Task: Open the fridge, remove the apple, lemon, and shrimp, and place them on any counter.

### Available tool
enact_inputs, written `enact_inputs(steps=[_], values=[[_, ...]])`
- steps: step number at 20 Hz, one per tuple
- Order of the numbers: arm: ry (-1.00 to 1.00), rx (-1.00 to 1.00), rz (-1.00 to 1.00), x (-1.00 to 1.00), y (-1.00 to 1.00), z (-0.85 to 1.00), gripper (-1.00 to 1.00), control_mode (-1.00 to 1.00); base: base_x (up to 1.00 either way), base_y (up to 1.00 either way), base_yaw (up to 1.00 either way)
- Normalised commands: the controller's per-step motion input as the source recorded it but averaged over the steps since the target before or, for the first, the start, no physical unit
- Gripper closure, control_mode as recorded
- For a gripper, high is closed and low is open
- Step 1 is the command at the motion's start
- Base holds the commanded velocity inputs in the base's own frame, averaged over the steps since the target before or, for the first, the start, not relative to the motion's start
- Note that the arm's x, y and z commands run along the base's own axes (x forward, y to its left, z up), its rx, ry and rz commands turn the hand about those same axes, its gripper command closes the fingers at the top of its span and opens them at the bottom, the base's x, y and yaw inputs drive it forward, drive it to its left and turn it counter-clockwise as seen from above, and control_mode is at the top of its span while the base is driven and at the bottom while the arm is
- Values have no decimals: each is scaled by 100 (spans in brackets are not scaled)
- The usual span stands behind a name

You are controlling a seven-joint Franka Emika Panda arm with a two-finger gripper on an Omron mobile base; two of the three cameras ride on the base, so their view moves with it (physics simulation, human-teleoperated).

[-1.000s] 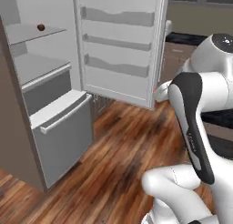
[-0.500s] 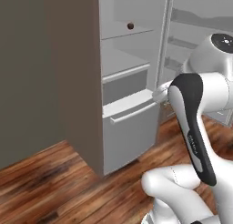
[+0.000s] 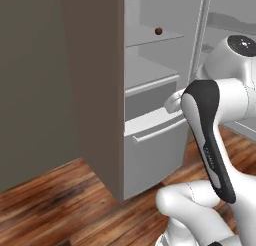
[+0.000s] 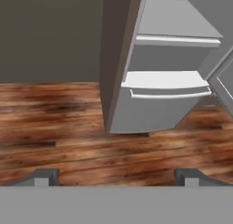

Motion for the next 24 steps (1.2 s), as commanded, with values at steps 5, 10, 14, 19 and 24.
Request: enact_inputs(steps=[5, 10, 14, 19, 24], values=[[0, 0, 0, 0, 0, 0, -100, 100, 60, -56, 5], [0, 0, 0, 0, 0, 0, -100, 100, 92, -53, 7], [0, 0, 0, 0, 0, 0, -100, 100, 89, -1, 7], [0, 0, 0, 0, 0, 0, -100, 100, 75, -1, 9], [0, 0, 0, 0, 0, 0, -100, 100, 34, -46, 6]])
